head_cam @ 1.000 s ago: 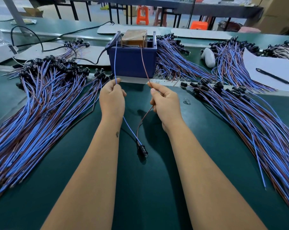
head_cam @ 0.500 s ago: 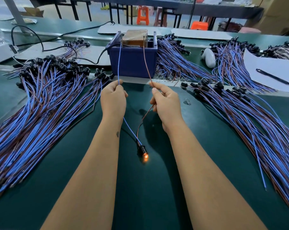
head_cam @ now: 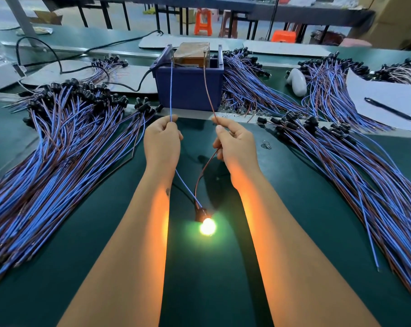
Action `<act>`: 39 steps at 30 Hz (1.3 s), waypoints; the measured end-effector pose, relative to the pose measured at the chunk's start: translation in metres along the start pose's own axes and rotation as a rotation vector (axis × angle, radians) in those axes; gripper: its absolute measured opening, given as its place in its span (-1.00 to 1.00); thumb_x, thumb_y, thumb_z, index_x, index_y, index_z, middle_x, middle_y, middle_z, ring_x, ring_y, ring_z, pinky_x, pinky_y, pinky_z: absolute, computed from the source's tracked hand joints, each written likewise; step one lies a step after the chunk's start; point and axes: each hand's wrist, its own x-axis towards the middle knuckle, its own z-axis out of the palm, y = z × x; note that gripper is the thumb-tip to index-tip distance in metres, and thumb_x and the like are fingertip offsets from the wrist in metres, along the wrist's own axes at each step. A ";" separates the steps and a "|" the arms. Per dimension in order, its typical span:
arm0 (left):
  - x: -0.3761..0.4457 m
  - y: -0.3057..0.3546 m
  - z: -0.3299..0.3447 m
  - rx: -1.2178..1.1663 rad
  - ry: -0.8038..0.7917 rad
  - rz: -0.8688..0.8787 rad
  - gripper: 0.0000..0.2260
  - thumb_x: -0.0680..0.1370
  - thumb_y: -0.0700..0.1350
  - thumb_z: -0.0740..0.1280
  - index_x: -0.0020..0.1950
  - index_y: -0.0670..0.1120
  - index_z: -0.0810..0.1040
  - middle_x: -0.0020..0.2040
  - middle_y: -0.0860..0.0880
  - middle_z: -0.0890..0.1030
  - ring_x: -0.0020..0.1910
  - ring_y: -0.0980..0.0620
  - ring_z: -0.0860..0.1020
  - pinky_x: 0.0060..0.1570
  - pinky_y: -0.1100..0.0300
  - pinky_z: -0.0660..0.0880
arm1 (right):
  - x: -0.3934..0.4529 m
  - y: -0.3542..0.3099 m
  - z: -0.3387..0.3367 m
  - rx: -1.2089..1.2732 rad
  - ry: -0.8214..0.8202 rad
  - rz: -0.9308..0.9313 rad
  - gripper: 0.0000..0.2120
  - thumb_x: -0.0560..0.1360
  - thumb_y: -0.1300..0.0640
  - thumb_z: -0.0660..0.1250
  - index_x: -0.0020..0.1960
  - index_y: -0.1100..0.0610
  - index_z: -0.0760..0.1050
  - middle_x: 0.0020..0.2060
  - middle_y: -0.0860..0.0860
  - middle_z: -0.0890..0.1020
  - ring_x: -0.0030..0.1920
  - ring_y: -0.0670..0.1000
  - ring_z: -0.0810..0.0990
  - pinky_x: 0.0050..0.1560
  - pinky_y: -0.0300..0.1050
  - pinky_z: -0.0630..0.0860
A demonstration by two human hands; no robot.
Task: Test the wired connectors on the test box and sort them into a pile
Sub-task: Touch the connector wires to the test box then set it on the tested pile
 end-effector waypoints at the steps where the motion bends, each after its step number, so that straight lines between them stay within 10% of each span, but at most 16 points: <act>1: 0.000 0.000 0.000 0.001 -0.002 0.001 -0.71 0.55 -0.26 0.13 0.10 -0.02 0.58 -0.53 0.15 0.47 -0.60 0.20 0.27 -0.59 0.36 0.23 | 0.000 0.000 0.000 -0.003 0.000 0.001 -0.74 0.62 0.20 0.21 0.23 0.04 0.58 -0.39 0.00 0.47 -0.47 -0.19 0.41 -0.43 -0.30 0.41; 16: -0.010 0.005 0.005 -0.043 -0.210 0.024 -0.85 0.58 -0.10 0.34 -0.10 0.03 0.70 -0.31 0.17 0.65 -0.28 0.21 0.54 -0.18 0.27 0.45 | -0.005 -0.002 0.004 0.025 -0.086 -0.116 -0.81 0.59 0.27 0.26 0.08 0.06 0.59 -0.40 -0.01 0.51 -0.44 -0.19 0.44 -0.41 -0.31 0.38; 24: -0.016 0.012 0.004 -0.227 -0.407 -0.039 -0.84 0.59 -0.12 0.34 -0.11 -0.09 0.68 -0.31 -0.10 0.56 -0.45 0.09 0.49 -0.46 0.29 0.44 | -0.011 -0.005 0.009 0.022 -0.185 -0.166 -0.85 0.55 0.33 0.32 -0.14 0.13 0.50 -0.40 0.00 0.58 -0.44 -0.19 0.51 -0.40 -0.38 0.38; 33: -0.005 0.012 -0.002 -0.598 -0.153 -0.162 -0.81 0.61 -0.20 0.33 -0.19 -0.06 0.50 -0.46 0.05 0.49 -0.50 0.15 0.42 -0.45 0.34 0.42 | -0.012 -0.006 0.003 -0.100 -0.446 -0.149 -0.51 0.44 0.28 0.48 0.28 -0.08 0.49 -0.16 0.05 0.60 -0.23 -0.10 0.54 -0.12 -0.23 0.55; 39: -0.011 0.011 -0.005 -0.286 -0.255 -0.022 -0.87 0.55 -0.23 0.41 -0.19 -0.07 0.62 -0.40 0.06 0.62 -0.40 0.16 0.54 -0.26 0.33 0.50 | -0.001 -0.005 -0.008 0.131 -0.091 -0.095 -0.71 0.69 0.07 0.07 0.04 0.00 0.57 -0.05 -0.03 0.62 -0.13 -0.08 0.54 -0.16 -0.24 0.46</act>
